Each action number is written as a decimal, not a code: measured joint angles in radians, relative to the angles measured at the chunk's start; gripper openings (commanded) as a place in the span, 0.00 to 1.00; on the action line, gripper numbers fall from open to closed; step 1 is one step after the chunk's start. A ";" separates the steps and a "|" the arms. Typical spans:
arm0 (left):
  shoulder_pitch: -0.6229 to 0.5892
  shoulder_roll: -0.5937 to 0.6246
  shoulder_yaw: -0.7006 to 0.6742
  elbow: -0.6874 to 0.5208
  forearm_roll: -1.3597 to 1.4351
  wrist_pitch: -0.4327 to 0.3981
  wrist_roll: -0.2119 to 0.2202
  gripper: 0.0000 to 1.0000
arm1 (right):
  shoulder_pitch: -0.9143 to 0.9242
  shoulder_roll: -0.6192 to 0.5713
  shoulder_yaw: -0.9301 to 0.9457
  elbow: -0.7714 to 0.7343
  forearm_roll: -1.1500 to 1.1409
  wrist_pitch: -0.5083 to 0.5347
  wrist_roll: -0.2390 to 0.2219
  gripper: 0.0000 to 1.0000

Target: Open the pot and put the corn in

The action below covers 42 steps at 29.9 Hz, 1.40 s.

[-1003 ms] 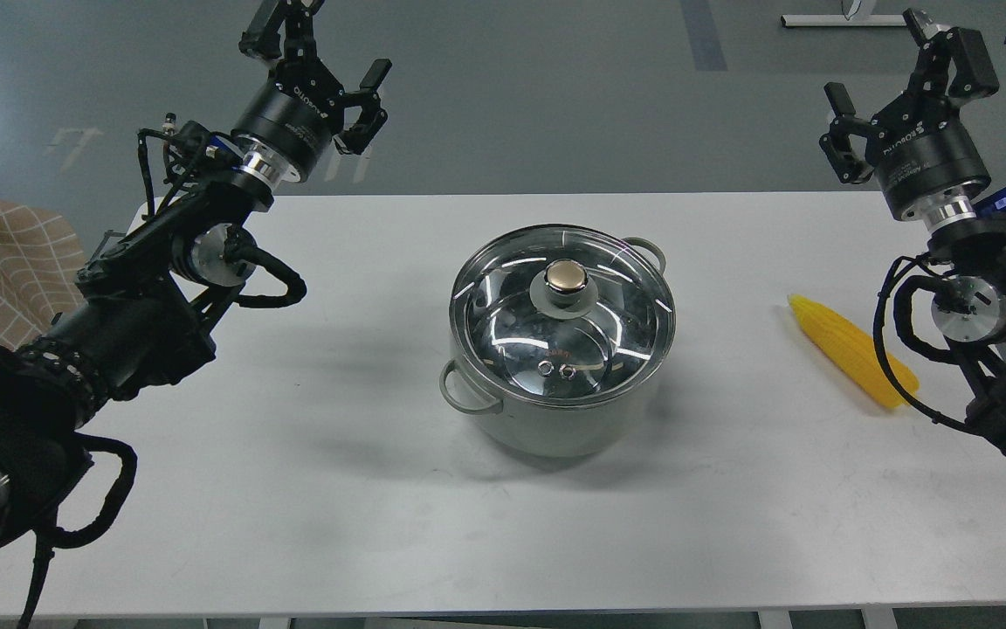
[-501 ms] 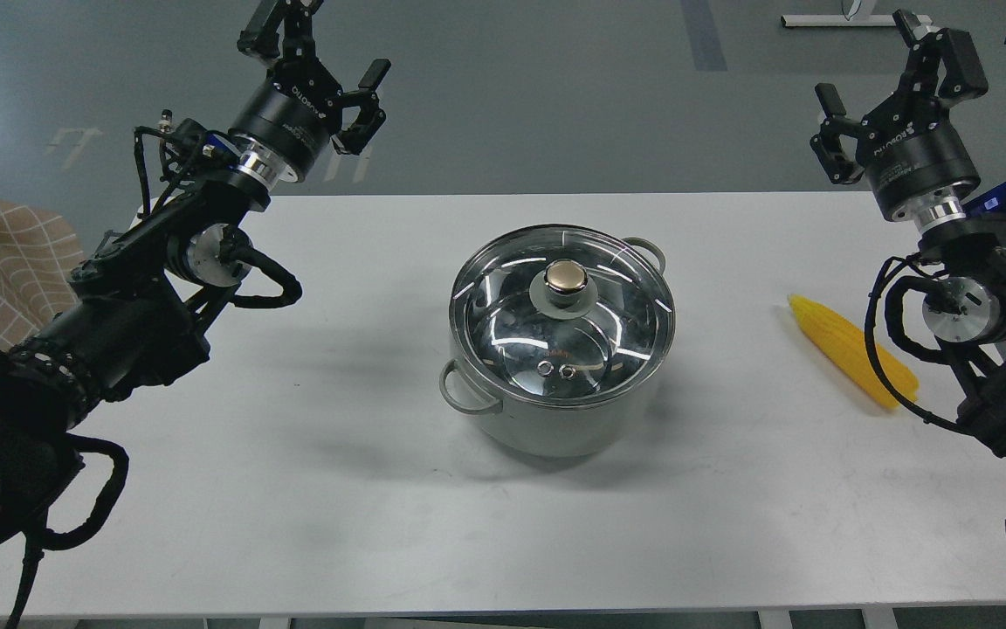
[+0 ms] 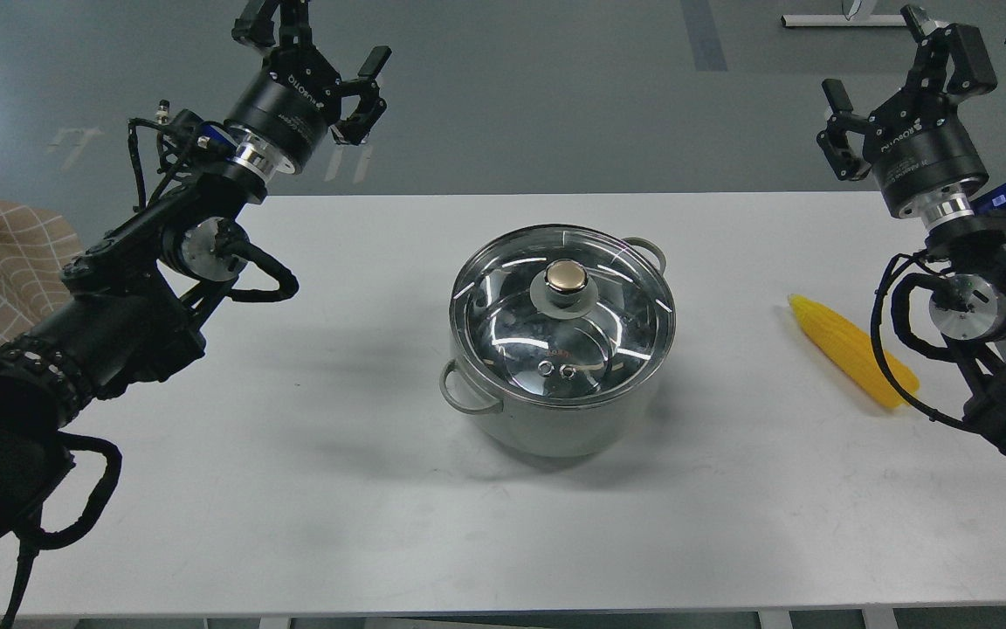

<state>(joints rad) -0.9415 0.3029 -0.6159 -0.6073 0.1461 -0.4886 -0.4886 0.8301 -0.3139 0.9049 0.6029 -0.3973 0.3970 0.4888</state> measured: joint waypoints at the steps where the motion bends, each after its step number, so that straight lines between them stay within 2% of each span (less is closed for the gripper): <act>1: 0.000 0.000 0.000 -0.001 0.000 0.000 0.000 0.98 | 0.000 0.000 0.000 0.001 0.000 0.000 0.000 0.99; 17: -0.002 0.029 0.013 -0.016 0.005 0.000 0.000 0.98 | -0.002 -0.007 -0.001 0.012 0.000 0.000 -0.001 0.99; 20: -0.050 0.064 0.035 -0.020 0.069 0.000 0.000 0.98 | -0.002 -0.015 -0.003 0.013 0.000 0.000 0.000 0.99; 24: -0.135 0.109 0.053 -0.069 0.264 0.000 -0.001 0.98 | -0.005 -0.018 -0.003 0.012 0.000 -0.001 0.000 0.99; 28: -0.171 0.176 0.053 -0.217 0.532 0.010 -0.001 0.98 | -0.005 -0.017 -0.003 0.012 -0.001 -0.002 0.000 0.99; 36: -0.155 0.227 0.056 -0.515 1.197 0.186 0.000 0.98 | -0.005 -0.017 -0.004 0.012 -0.002 -0.008 0.000 0.99; 42: -0.073 0.184 0.100 -0.621 1.697 0.307 0.000 0.98 | -0.006 -0.018 -0.006 0.012 -0.003 -0.009 0.000 0.99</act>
<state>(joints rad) -1.0146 0.4870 -0.5159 -1.2287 1.8427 -0.1812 -0.4888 0.8237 -0.3319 0.8994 0.6151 -0.4002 0.3882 0.4889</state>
